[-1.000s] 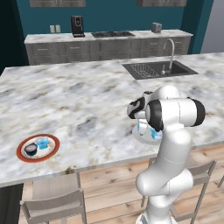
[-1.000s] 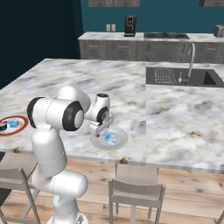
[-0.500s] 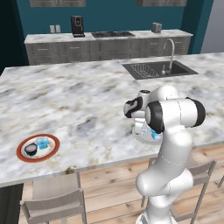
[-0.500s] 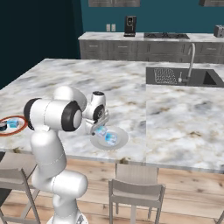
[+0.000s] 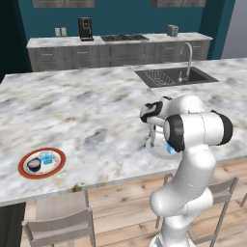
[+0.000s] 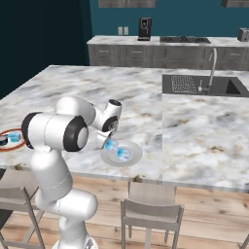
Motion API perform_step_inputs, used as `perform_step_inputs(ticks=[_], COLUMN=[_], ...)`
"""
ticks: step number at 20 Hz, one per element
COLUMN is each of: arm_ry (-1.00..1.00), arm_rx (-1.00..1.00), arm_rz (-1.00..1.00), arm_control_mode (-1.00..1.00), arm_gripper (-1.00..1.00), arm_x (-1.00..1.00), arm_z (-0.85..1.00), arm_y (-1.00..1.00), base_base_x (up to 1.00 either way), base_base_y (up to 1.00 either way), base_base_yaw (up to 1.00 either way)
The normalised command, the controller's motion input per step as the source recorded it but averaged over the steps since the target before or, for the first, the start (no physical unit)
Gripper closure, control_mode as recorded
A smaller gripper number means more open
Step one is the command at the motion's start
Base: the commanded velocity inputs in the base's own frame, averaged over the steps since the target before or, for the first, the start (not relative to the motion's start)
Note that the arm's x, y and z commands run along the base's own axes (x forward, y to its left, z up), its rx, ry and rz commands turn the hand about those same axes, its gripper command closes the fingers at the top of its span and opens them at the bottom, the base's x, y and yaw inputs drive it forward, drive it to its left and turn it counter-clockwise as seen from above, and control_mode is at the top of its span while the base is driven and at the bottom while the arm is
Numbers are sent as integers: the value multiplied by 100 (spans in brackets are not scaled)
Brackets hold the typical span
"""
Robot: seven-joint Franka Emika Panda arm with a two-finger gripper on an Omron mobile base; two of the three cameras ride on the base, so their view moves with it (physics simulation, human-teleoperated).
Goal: Place two yogurt containers on each plate.
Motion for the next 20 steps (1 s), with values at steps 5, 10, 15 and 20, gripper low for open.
perform_step_inputs(ticks=[5, 10, 15, 20], arm_ry=[-2, 0, -8, -26], arm_rx=[3, 0, -3, -6], arm_rz=[28, 49, 67, 69], arm_control_mode=[-100, -100, -100, -100], arm_gripper=[-100, -100, -100, -100], arm_x=[-1, -58, -71, -69], arm_z=[22, 26, 29, 30], arm_y=[28, 8, 1, 0], base_base_x=[0, 0, 0, 0], base_base_y=[0, 0, 0, 0], base_base_yaw=[0, 0, 0, 0])
